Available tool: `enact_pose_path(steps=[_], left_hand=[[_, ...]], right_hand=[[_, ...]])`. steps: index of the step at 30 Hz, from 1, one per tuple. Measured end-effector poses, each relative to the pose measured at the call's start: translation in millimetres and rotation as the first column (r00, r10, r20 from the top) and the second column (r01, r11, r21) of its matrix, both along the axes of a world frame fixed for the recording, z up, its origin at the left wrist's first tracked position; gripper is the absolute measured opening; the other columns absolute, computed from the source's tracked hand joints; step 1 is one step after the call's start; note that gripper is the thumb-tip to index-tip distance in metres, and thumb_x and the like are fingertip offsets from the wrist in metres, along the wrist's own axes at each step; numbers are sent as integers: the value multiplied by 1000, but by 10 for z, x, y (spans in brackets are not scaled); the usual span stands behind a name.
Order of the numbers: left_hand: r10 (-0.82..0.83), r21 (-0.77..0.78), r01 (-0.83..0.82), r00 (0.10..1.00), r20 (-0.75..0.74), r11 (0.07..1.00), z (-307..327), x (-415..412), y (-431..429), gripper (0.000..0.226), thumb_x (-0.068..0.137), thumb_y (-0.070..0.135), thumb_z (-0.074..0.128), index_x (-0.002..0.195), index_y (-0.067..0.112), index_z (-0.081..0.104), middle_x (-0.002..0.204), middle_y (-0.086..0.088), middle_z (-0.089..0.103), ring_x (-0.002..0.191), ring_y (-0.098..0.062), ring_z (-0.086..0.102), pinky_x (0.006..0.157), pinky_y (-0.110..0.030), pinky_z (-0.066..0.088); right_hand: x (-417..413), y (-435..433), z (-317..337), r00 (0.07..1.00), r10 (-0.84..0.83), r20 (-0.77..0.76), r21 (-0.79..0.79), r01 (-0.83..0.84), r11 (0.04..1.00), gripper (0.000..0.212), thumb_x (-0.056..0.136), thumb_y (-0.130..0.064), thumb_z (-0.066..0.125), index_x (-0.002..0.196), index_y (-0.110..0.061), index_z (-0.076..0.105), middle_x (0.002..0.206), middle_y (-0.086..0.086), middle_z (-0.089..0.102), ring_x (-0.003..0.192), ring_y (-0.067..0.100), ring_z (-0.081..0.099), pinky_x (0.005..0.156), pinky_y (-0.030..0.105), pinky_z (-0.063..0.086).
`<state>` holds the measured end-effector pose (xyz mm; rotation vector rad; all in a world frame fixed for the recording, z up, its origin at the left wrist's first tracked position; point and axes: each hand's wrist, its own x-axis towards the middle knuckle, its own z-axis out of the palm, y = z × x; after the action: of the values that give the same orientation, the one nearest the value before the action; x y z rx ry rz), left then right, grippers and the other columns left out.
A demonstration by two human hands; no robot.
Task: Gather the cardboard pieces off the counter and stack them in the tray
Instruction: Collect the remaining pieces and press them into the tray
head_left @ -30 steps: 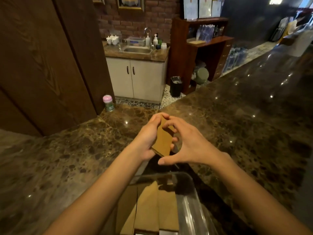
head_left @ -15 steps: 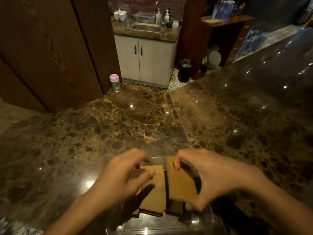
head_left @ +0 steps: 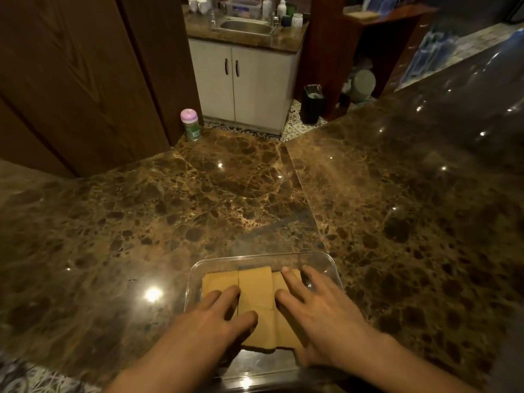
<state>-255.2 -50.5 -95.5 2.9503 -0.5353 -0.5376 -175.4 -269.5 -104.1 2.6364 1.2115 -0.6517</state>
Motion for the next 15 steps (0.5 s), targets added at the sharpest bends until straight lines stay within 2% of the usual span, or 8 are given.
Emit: enact_pose_path(steps=[1,2,4,6,10,15], left_hand=[[9,7,-9,1000,0,1000,11,-10,-1,49,91,41,61,133,40,37,162,-8,23,137,-29,40,90,-43,55],[3,19,-4,1000,22,1000,13,-18,4,54,80,50,70,127,40,45,158,-8,34,129,-29,51,80,-42,59],[-20,55,21,1000,-9,998,-37,-29,1,63,53,66,79,106,41,56,132,-2,63,97,-23,71,53,-33,61],[8,46,-8,1000,-1,999,-84,-50,-35,62,49,69,81,99,40,58,119,2,70,86,-23,73,42,-34,58],[54,33,-55,998,18,998,-116,-65,-105,65,52,63,86,109,44,63,116,-1,73,86,-28,73,46,-37,59],[45,44,-48,997,70,998,-104,-70,-108,63,51,62,86,109,45,66,113,-2,74,80,-27,72,47,-39,58]], right_hand=[[-11,-7,3,1000,-12,-20,8,13,1000,91,84,-43,79,152,-27,20,173,13,-7,152,47,14,123,53,23],[-12,-15,17,999,-29,-43,21,30,999,87,86,-39,78,150,-28,21,172,15,-6,148,47,26,118,53,32],[-7,-31,51,994,-69,-82,70,75,995,80,85,-36,80,144,-28,27,168,16,6,129,41,52,102,50,52],[-7,-54,63,991,-94,-98,112,105,988,77,82,-40,80,140,-26,32,160,12,20,117,35,61,90,49,59],[-33,-57,54,987,-121,-109,106,133,985,76,82,-43,77,141,-25,32,160,6,22,116,34,62,87,46,59],[-68,-29,64,970,-192,-146,62,202,977,76,86,-42,75,145,-25,30,167,5,14,125,35,58,96,46,56]])
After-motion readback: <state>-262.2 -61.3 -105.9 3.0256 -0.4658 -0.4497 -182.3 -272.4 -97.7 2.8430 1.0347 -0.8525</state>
